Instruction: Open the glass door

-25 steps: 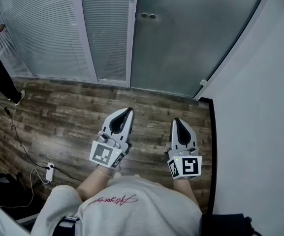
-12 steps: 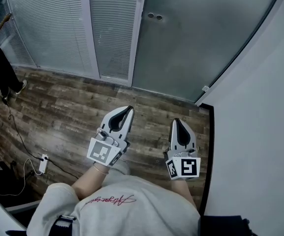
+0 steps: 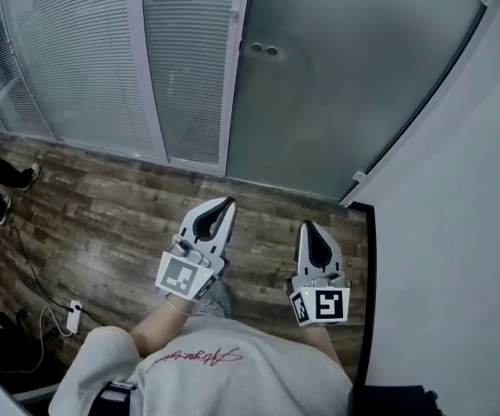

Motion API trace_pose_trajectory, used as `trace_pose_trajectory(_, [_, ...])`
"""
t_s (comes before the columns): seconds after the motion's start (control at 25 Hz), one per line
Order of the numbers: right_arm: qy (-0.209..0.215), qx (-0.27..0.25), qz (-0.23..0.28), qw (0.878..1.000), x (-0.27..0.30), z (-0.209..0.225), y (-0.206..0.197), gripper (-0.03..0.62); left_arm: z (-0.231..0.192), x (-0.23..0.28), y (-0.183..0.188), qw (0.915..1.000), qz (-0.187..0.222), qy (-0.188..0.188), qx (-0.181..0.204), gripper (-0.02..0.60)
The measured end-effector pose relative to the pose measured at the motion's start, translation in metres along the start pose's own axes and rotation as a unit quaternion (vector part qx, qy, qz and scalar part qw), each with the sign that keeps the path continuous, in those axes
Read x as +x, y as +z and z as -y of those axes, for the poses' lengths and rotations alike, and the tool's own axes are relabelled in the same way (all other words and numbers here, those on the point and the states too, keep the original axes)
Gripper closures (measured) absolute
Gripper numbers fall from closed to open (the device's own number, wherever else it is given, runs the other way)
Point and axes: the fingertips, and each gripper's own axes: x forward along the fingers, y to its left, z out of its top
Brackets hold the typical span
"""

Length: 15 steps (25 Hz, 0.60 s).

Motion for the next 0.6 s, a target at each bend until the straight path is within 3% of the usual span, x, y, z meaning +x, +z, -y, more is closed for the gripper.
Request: trace_pose_trajectory(0.6, [-0.01,0.009,-0.011,1.0,0.215,0.041,-0.033,0.577,-0.154,0.148,-0.051,0.9998,-0.012,-0.007,-0.012,0.569])
